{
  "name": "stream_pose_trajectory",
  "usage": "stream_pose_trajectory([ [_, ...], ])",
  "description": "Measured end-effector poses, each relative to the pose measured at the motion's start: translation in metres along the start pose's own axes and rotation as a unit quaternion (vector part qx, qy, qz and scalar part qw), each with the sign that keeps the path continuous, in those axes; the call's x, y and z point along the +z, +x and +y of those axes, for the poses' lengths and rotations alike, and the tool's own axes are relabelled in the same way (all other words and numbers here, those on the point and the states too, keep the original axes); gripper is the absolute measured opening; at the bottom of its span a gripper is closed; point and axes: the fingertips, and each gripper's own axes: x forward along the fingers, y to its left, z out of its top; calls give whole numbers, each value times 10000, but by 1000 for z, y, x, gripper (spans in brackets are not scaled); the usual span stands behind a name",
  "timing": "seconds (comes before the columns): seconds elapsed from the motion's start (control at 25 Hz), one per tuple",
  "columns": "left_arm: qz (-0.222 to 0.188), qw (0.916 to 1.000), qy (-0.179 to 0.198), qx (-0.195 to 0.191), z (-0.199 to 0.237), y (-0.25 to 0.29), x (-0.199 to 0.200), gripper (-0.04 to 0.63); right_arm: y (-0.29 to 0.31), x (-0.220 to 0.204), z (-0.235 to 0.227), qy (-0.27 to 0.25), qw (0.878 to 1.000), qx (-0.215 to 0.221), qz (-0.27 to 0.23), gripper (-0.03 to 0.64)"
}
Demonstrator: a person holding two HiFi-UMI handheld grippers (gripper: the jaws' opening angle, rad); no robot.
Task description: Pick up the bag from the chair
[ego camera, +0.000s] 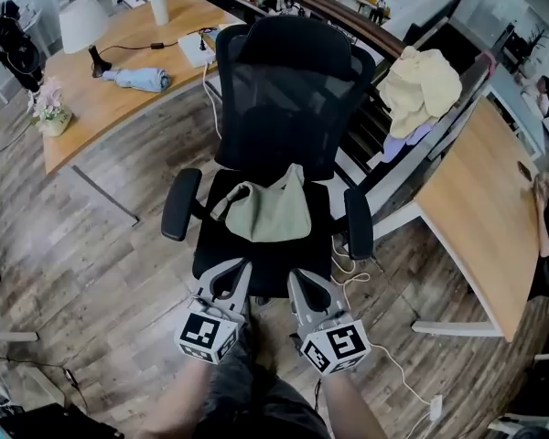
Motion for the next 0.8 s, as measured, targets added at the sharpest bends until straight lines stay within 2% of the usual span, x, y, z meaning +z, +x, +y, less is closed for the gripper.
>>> stream_pose_trajectory([
  [0.48,314,9988,-330,-200,50,76,-14,-3,77,-9,-48,189,9992,-180,289,8],
  [0.8,539,9972,-365,-365,75,119,-30,-3,119,-23,-74,264,9982,-308,439,8],
])
